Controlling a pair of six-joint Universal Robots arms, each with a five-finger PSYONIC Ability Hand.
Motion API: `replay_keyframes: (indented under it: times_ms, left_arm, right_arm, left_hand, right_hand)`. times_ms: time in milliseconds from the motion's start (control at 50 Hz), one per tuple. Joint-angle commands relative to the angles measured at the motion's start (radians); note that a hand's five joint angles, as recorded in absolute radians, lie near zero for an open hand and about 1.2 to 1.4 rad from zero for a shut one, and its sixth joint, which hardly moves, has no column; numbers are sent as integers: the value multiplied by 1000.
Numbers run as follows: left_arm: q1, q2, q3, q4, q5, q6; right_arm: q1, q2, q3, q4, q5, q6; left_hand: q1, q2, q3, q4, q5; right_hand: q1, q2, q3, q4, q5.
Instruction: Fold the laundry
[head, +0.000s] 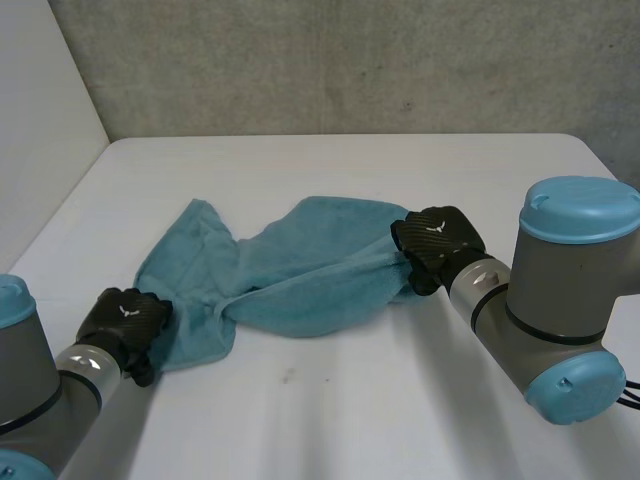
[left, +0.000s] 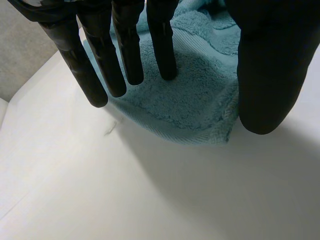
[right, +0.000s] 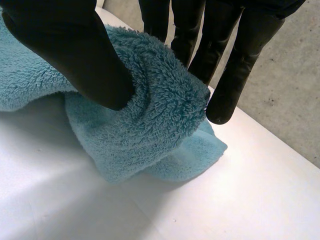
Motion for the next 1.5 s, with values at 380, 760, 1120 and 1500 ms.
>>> replay_keyframes:
  times_ms: [380,760,1120,1500]
  left_arm:
    - [-1,-65,37,77,2,-2]
    - [10,147,64,-21,0,0]
    - [125,427,238,-125,75,-10]
    - [-44,-206,829,-67,3,-14]
  right_arm:
    - [0,14,0,-3,0,-1]
    - [-20,-52,-55,72,0,-28]
    - [-196,-368,-256,475,-71,-311]
    - [-140,121,-627,287,84,-305]
  left_hand:
    - [436,439,437,433,438]
    - [853,855,854,849,855]
    - [853,855,854,849,855]
    - [853,855,854,849,855]
  right_hand:
    - [447,234,214,204,252]
    - [447,234,214,204,252]
    - [447,234,214,204,252]
    - [447,234,214,204,252]
